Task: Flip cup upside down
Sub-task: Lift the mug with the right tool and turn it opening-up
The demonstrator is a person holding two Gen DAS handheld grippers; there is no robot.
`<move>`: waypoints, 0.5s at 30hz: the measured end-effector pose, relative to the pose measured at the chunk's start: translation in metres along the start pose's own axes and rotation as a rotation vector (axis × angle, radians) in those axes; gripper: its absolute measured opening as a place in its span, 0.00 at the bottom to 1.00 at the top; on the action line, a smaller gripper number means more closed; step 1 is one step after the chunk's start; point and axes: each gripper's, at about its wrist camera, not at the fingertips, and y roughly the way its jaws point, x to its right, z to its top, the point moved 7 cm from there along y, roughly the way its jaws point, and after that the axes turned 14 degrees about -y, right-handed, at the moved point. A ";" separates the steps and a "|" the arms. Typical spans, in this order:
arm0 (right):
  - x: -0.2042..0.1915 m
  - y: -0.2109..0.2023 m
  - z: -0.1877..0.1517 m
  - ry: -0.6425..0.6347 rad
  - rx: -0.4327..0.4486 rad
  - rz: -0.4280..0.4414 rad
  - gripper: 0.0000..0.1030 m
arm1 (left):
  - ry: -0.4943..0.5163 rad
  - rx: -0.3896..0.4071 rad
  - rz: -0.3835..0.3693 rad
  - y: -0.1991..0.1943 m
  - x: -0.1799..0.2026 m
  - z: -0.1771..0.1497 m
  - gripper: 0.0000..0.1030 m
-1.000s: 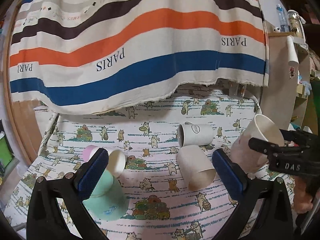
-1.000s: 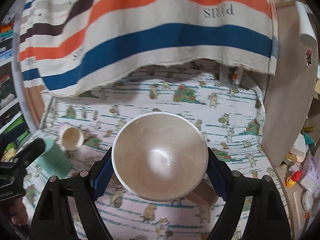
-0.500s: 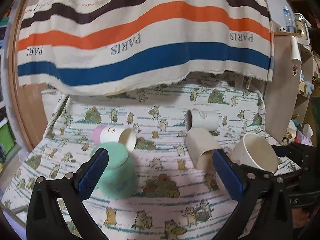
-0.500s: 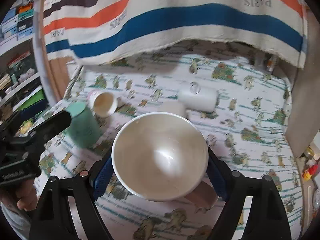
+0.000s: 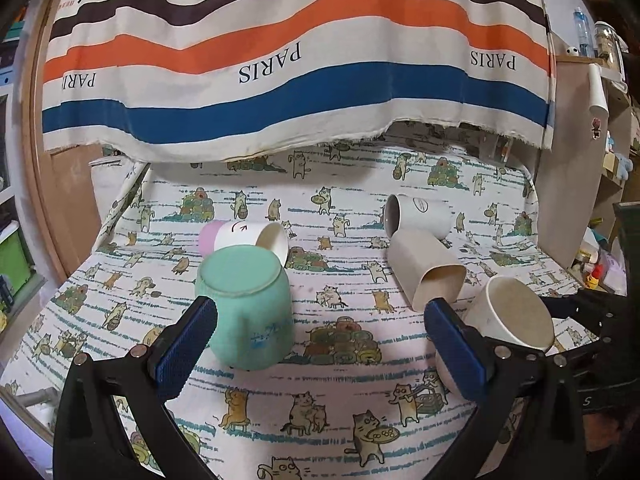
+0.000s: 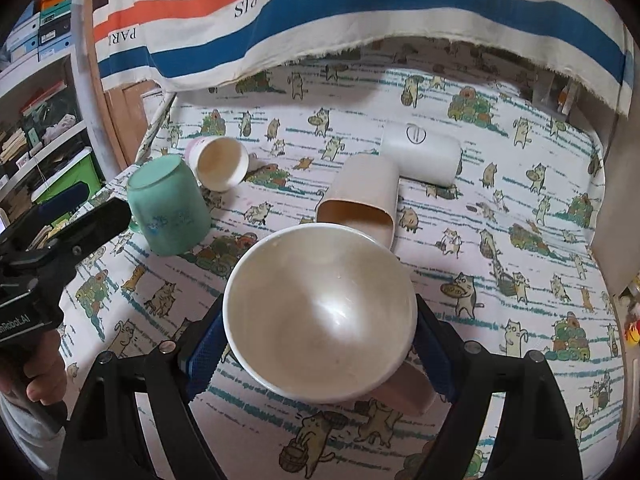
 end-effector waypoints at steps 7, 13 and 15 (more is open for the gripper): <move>0.000 -0.005 0.002 0.012 0.026 0.022 0.83 | -0.006 -0.011 -0.002 0.002 -0.001 -0.005 1.00; 0.005 -0.022 0.008 0.016 0.080 0.011 0.87 | -0.004 -0.008 -0.006 0.000 -0.001 -0.006 1.00; 0.009 -0.028 0.007 0.028 0.092 0.010 0.87 | -0.002 -0.007 -0.007 -0.001 0.000 -0.006 1.00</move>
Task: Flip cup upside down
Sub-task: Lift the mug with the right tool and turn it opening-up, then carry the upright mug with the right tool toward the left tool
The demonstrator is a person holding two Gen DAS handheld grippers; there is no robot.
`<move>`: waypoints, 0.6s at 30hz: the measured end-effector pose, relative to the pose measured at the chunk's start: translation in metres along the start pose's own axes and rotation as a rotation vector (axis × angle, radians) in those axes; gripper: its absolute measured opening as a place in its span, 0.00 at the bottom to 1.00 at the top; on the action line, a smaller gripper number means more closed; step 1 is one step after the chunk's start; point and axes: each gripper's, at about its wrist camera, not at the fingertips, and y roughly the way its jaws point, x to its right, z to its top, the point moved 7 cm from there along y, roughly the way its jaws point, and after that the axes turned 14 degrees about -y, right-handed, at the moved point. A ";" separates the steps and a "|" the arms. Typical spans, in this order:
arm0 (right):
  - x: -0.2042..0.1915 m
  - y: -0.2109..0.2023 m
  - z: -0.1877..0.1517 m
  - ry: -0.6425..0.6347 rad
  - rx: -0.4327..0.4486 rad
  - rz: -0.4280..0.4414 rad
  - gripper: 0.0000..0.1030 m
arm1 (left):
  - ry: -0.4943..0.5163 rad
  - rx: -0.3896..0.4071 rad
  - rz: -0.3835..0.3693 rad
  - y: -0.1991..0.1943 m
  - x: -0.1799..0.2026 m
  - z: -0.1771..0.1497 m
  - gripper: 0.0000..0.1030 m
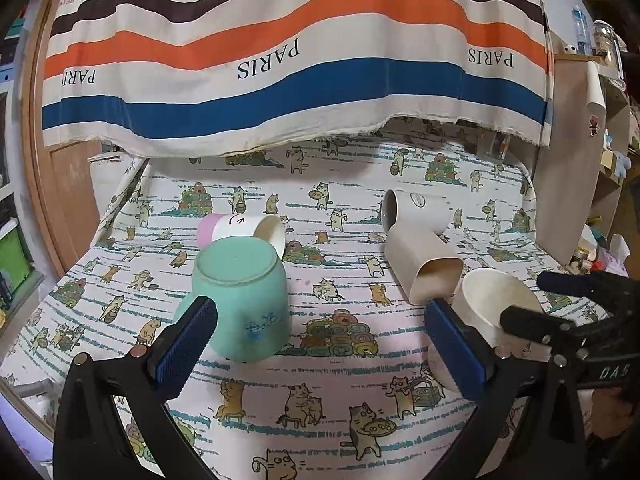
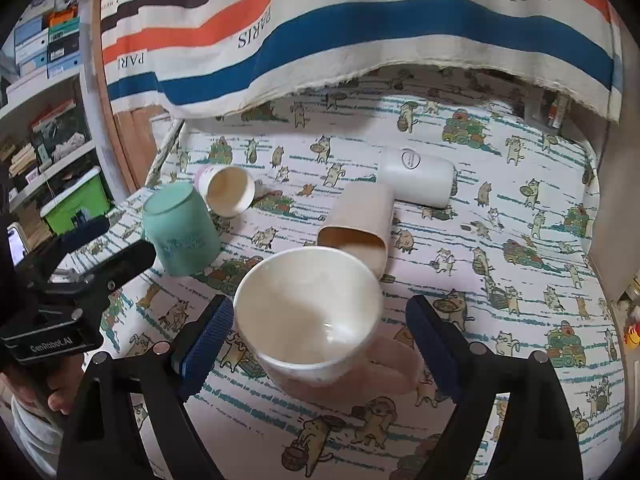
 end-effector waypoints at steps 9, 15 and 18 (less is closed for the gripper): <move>0.029 -0.030 -0.005 0.058 0.066 -0.084 0.87 | 0.009 -0.003 -0.005 -0.006 0.005 -0.006 1.00; 0.048 -0.052 -0.009 0.065 0.114 -0.151 0.87 | 0.005 -0.014 -0.019 -0.009 0.012 -0.015 1.00; 0.055 -0.058 -0.016 0.078 0.120 -0.157 0.87 | 0.010 -0.019 -0.012 -0.008 0.015 -0.020 1.00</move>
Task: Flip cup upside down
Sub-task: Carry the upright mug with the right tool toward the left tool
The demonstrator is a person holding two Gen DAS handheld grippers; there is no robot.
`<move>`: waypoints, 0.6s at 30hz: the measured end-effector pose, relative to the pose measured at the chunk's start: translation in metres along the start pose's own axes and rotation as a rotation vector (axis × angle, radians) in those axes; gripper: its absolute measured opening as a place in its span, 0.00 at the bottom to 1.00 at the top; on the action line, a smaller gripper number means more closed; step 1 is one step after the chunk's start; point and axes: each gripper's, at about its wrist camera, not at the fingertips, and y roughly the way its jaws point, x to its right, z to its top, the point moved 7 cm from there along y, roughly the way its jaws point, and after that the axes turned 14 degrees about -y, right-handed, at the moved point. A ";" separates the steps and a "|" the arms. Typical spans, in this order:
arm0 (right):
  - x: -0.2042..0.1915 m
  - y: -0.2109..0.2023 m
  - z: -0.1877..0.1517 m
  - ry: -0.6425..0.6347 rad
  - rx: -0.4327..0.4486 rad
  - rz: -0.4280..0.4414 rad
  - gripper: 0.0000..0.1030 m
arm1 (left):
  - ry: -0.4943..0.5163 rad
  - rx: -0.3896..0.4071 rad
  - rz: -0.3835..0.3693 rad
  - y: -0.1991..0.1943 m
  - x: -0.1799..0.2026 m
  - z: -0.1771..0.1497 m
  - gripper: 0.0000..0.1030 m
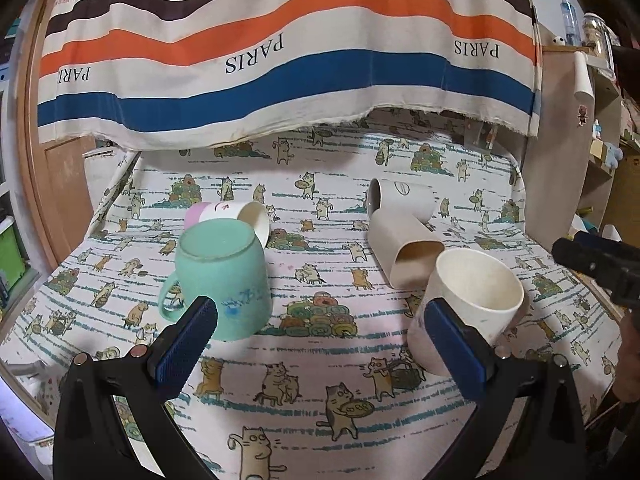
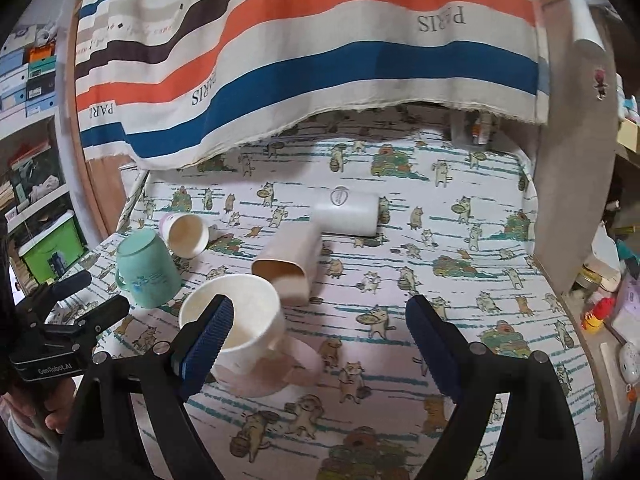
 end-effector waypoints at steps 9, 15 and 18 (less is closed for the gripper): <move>0.021 0.002 -0.025 0.019 -0.030 -0.047 0.87 | 0.020 -0.017 -0.016 0.001 0.019 -0.016 1.00; 0.030 0.003 -0.035 0.018 -0.030 -0.079 0.87 | 0.035 -0.038 -0.037 0.002 0.037 -0.029 1.00; 0.032 0.003 -0.039 0.022 -0.034 -0.074 0.87 | 0.043 -0.044 -0.048 0.003 0.046 -0.036 1.00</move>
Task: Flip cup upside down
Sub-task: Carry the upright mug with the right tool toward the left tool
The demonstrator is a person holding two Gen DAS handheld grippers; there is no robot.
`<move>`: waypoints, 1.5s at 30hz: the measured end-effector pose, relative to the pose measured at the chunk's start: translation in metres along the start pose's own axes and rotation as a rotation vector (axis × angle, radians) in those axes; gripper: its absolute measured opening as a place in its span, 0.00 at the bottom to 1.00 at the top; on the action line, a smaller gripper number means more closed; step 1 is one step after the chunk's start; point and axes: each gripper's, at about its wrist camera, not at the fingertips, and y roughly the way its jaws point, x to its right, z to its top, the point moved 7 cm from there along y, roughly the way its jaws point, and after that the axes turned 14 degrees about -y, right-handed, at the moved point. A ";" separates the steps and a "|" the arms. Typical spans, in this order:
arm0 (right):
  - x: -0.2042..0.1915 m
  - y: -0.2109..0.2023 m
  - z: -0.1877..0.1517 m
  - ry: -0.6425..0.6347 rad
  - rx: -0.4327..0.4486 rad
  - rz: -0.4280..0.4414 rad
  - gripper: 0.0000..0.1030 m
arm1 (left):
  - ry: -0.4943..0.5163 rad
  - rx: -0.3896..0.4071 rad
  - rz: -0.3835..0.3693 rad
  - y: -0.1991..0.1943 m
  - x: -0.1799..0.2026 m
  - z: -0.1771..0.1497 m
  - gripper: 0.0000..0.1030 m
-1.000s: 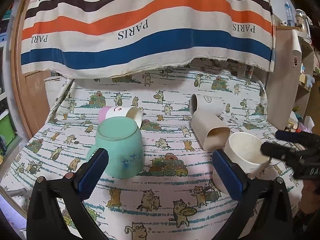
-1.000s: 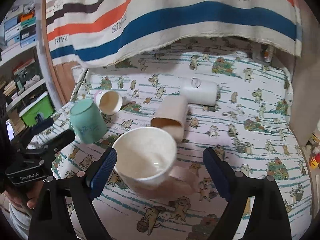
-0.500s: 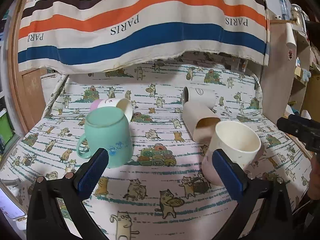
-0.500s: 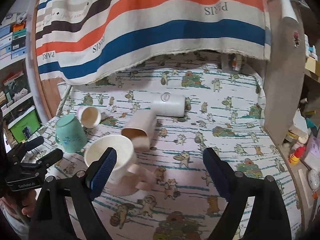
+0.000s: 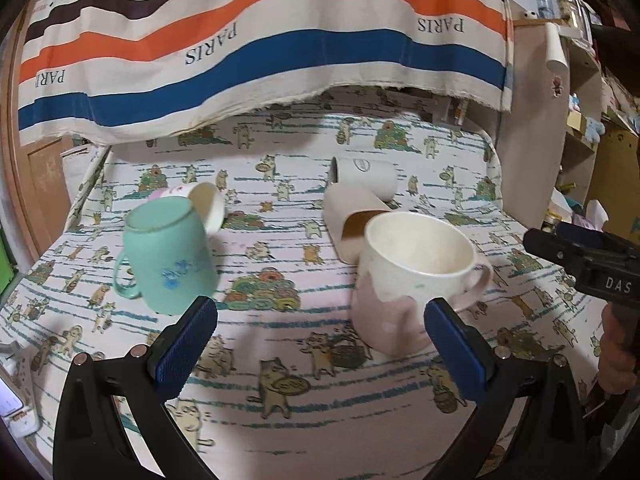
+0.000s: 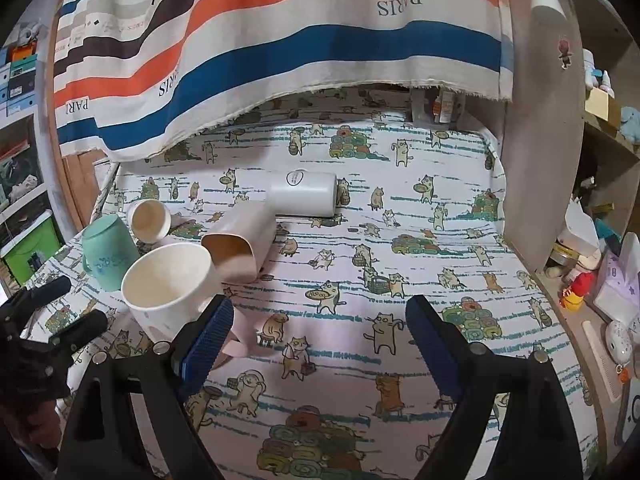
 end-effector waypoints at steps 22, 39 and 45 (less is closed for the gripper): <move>0.030 0.006 -0.025 0.063 -0.026 -0.033 0.88 | 0.044 -0.076 -0.080 0.027 0.058 -0.029 1.00; 0.042 0.005 -0.038 0.095 -0.042 -0.019 0.89 | 0.032 -0.242 0.006 0.063 0.071 -0.042 1.00; 0.040 -0.005 -0.041 0.098 -0.026 0.000 0.89 | 0.017 -0.247 0.021 0.069 0.068 -0.039 1.00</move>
